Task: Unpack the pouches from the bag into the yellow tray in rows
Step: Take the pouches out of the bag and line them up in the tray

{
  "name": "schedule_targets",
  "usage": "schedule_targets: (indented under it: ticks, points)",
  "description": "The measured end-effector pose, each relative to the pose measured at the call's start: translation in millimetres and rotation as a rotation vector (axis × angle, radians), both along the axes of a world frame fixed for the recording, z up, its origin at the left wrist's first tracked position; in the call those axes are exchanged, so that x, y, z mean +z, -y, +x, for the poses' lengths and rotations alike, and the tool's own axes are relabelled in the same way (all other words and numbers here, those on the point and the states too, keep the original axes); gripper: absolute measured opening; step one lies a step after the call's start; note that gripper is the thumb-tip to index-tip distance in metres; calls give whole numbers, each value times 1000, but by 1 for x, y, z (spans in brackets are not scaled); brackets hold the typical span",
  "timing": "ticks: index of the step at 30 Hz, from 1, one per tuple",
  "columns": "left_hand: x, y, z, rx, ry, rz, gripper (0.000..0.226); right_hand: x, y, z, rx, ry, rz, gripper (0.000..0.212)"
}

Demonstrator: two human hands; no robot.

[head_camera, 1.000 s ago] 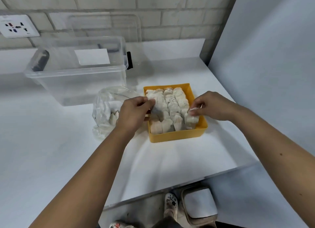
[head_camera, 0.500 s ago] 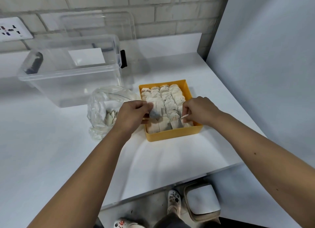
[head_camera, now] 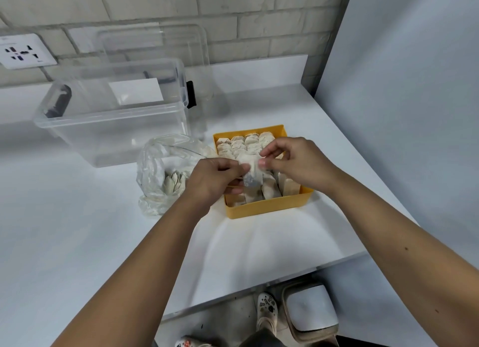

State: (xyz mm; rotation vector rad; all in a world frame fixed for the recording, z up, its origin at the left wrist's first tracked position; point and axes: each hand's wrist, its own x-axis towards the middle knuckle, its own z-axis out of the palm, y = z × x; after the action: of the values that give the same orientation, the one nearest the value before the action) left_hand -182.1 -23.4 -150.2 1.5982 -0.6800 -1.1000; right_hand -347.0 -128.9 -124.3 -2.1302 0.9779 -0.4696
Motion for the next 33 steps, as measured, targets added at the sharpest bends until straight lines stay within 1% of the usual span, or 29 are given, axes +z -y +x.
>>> schedule_targets:
  ticks: [2, 6, 9, 12, 16, 17, 20, 22, 26, 29, 31, 33]
  points:
    - [2, 1, -2, -6, -13, -16, 10, 1, -3, 5, 27, -65, -10, 22]
    - [8, 4, -4, -1, -46, -42, 8, 9, 5, 4, 7, -33, -1, 16]
    - [10, 5, 2, 26, -37, -58, 11, 19, 15, -10, -18, -59, -12, 17]
    - [8, 3, 13, 48, 0, -54, 21, 18, 25, -30, -30, -168, -7, 18]
    - [4, -1, 20, 87, -3, -42, 23, -2, 28, -45, 0, -389, -11, 17]
    - [3, -2, 20, 83, 3, -38, 23, -7, 27, -46, 6, -424, -32, 17]
    - [1, -2, 18, 55, 22, -26, 25, -21, 22, -43, -33, -524, -223, 18]
    - [-1, 0, 17, 42, 27, -16, 25, -28, 19, -41, -65, -563, -309, 16]
    - [-4, 2, 14, 23, 28, -13, 13, -36, 17, -40, -71, -679, -407, 20]
    - [-7, 3, 11, 12, 67, -11, 14, -37, 20, -37, -114, -723, -437, 21]
    - [-9, 3, 11, 14, 103, -6, 15, -38, 22, -35, -114, -736, -414, 21]
    - [-11, 4, 11, 21, 123, -2, 16, -39, 21, -33, -111, -708, -380, 21]
